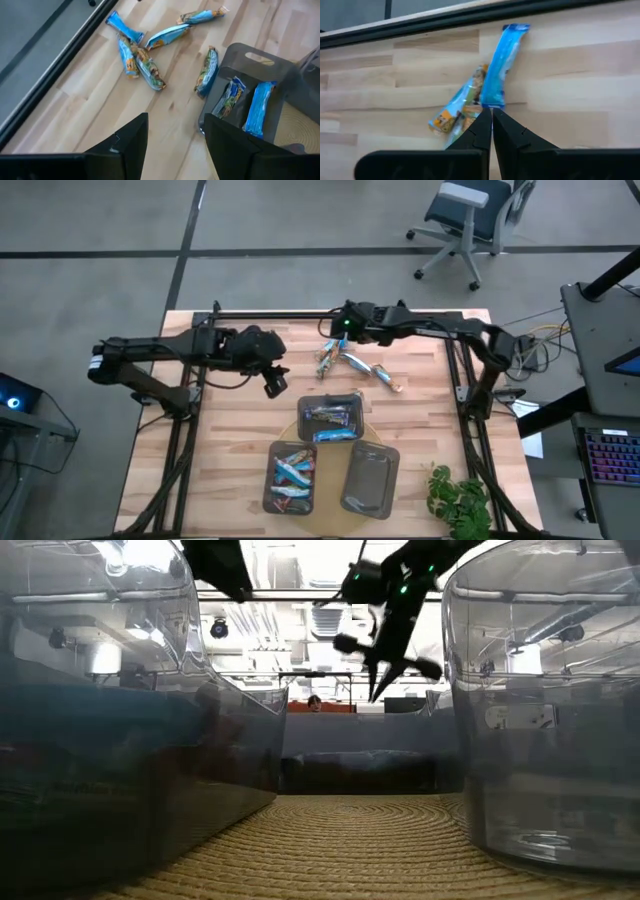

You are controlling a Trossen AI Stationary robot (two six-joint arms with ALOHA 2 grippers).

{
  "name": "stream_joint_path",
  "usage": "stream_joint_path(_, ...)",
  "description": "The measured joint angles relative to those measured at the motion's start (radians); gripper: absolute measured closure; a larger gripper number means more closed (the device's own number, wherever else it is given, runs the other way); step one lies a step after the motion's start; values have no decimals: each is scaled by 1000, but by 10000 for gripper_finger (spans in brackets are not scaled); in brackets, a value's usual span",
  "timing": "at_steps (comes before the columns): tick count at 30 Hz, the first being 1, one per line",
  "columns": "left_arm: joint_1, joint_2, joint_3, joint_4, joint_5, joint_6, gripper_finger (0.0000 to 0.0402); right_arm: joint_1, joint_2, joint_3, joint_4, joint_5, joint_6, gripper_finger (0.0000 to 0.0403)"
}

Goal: Pick and place Granola Bars by type
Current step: Put the blue granola bar into the top black bin

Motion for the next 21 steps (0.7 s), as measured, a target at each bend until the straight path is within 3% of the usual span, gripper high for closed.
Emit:
stream_joint_path(5,-1,-14,-34,19,12,-20,227,2,87,0,36,5,35,394)
stream_joint_path(8,-1,-14,-42,28,15,-20,227,27,123,0,53,60,62,394)
stream_joint_path(12,-1,-14,-43,27,16,-17,227,97,137,0,51,203,68,393)
stream_joint_path(17,-1,-13,-43,28,15,16,227,179,156,0,68,466,106,380)
stream_joint_path(21,-1,-13,-43,29,15,26,227,198,195,1,85,500,112,368)
